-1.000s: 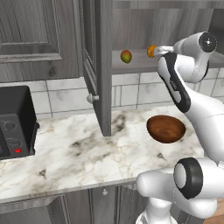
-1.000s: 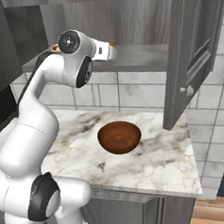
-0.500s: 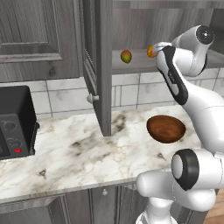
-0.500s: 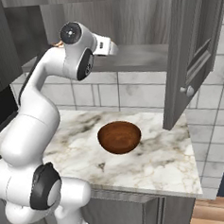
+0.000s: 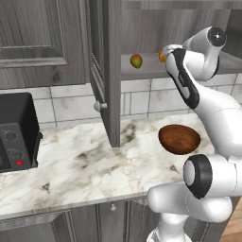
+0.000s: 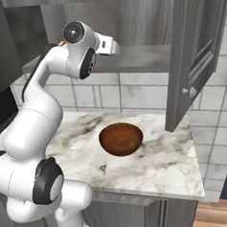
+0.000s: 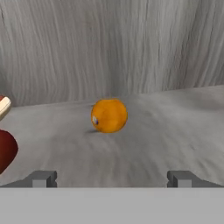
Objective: Open the cabinet. Pick the mango and orange from the cabinet and place them into the bowl. Then close the cabinet.
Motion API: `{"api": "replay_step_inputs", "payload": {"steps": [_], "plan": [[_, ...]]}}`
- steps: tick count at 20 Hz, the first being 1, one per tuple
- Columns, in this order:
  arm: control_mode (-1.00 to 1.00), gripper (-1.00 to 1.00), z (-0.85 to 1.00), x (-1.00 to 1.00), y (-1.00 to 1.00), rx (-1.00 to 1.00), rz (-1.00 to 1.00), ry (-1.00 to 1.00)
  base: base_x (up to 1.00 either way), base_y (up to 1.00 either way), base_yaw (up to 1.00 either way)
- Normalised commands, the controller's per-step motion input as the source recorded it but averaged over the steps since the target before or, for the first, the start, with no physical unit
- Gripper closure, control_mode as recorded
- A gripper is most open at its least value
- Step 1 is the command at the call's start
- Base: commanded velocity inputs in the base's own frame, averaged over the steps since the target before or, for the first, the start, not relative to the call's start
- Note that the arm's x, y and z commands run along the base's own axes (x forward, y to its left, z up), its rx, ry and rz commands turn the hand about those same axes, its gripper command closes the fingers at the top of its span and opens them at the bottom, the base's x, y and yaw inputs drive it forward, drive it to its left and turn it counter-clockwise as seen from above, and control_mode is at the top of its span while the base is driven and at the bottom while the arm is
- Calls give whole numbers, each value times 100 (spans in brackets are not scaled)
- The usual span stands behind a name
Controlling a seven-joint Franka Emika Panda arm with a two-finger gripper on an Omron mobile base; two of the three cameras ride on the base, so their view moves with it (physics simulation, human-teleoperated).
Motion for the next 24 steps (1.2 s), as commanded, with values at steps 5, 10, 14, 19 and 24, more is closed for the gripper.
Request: {"api": "replay_step_inputs", "payload": {"steps": [5, 10, 14, 19, 24], "plan": [[-100, -100, 0, 35, 0, 0, 0, 1, 0, 0, 0], [-100, -100, 0, 38, 0, 0, 0, 5, 0, 0, 0], [-100, -100, 0, 41, 0, 0, 0, 6, 0, 0, 0], [-100, -100, -3, 40, 0, 0, 0, 2, 0, 0, 0], [-100, -100, -21, 23, 0, 0, 0, 0, 0, 0, 0]]}}
